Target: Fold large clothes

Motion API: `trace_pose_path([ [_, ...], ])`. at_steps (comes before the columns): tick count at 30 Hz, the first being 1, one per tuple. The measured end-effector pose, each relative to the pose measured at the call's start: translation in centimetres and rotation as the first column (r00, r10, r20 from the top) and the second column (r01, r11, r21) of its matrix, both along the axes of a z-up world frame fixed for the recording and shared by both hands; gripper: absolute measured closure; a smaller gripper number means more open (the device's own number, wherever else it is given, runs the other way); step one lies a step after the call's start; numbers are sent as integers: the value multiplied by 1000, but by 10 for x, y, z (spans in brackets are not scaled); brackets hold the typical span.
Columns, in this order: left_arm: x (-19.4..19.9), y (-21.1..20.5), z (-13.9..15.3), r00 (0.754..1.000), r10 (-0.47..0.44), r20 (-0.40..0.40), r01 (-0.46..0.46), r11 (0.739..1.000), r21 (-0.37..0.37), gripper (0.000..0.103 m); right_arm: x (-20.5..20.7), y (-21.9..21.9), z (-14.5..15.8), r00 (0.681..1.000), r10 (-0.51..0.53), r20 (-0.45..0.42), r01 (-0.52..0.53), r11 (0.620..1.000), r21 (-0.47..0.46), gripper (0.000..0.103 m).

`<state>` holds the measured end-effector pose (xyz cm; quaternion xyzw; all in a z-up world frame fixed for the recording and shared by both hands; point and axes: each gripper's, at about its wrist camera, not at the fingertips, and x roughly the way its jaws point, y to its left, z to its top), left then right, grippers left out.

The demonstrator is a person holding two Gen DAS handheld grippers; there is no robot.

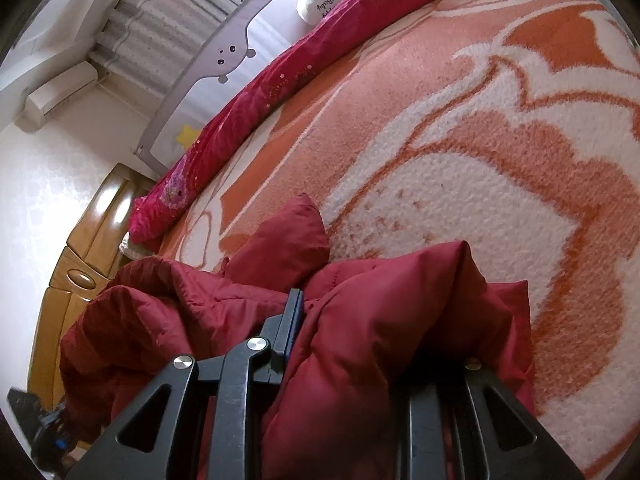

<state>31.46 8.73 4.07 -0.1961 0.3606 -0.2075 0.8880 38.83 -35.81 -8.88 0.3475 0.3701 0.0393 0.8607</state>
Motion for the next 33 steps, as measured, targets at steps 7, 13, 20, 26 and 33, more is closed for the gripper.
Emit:
trace_pose_path([
  [7, -48, -3, 22, 997, -6, 78, 10, 999, -49, 64, 0, -2, -2, 1000, -9, 4, 9, 1000, 9, 79],
  [13, -56, -30, 28, 990, -96, 103, 95, 995, 11, 59, 0, -2, -1, 1000, -22, 7, 22, 1000, 1, 78],
  [20, 3, -118, -47, 980, -177, -89, 197, 924, 327, 59, 1, -8, 7, 1000, -14, -19, 15, 1000, 26, 78],
  [26, 39, -118, -85, 985, -88, -152, 142, 905, 400, 59, -18, -31, 53, 1000, -21, 23, 17, 991, 136, 66],
  [33, 47, -116, -85, 984, -63, -170, 127, 908, 398, 59, -81, -8, 113, 974, -48, 221, 39, 998, 46, 33],
])
